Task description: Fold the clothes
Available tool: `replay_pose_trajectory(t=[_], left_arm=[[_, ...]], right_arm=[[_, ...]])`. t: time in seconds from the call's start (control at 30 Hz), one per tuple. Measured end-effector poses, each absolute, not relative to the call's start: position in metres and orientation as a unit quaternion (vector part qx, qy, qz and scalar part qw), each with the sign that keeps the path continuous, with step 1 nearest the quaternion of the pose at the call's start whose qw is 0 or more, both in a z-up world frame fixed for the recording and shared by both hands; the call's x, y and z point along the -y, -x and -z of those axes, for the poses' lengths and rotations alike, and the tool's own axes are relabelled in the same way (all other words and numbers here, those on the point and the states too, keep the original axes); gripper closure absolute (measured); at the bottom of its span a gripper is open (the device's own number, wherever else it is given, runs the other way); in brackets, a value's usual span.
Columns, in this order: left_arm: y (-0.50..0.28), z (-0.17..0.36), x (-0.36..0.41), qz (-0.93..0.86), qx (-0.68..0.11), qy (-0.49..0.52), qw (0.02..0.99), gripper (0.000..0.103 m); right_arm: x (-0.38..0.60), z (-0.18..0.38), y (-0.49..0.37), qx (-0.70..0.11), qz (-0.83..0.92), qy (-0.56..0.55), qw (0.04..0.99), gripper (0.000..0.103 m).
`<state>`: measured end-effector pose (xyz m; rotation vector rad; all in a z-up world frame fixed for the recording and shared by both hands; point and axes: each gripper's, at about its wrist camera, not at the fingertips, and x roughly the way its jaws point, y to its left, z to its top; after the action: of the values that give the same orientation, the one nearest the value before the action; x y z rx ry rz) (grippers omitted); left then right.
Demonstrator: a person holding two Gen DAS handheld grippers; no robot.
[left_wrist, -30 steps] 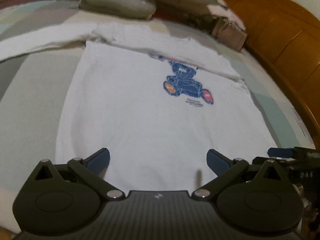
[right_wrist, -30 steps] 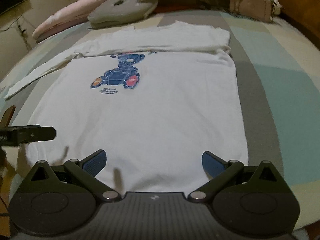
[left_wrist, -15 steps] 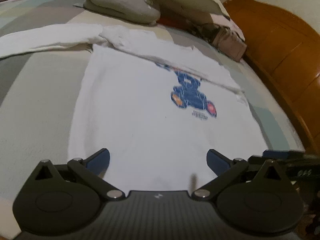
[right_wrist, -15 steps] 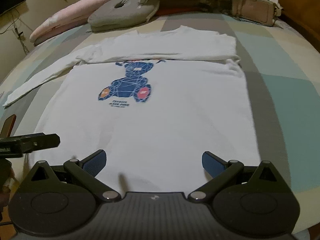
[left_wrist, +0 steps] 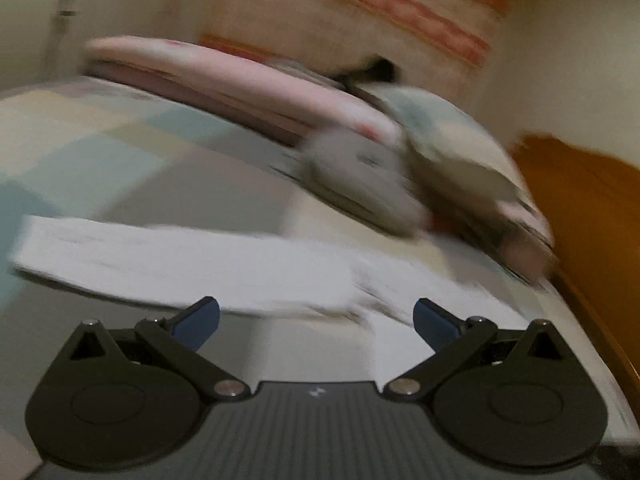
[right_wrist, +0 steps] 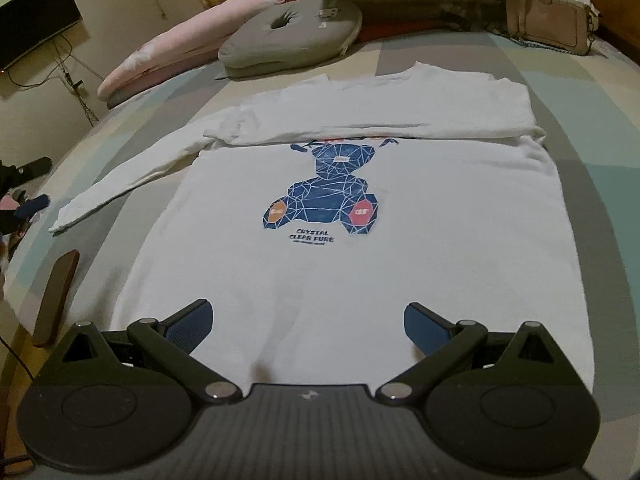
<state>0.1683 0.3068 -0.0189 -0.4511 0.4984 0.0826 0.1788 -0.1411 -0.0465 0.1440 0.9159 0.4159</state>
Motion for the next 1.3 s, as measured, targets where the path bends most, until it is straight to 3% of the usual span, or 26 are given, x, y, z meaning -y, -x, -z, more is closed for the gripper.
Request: replay_pose_trajectory(t=[0.27,0.5,0.87,1.3], left_arm=[[-0.184,0.063,-0.408,-0.095,-0.284,0.344,0.89,0.001],[-0.195,0.107,-0.439,-0.099,-0.292,0.433,0.847,0.001],[-0.212,0.123,-0.45,-0.084,-0.246,0.406,0.876,0.001],[-0.244,0.126,-0.469,-0.129,-0.217,0.453,0.855,0.001]], right_arm=[[0.152,0.054,-0.188,-0.442,-0.181,-0.076,0.875,0.0],[0.154,0.066,-0.198,-0.453,-0.17,-0.08,0.872,0.0],[0.157,0.069,-0.204,-0.446,-0.17,-0.099,0.873,0.0],[0.156,0.071,-0.209,-0.446,-0.168,-0.103,0.873,0.0]])
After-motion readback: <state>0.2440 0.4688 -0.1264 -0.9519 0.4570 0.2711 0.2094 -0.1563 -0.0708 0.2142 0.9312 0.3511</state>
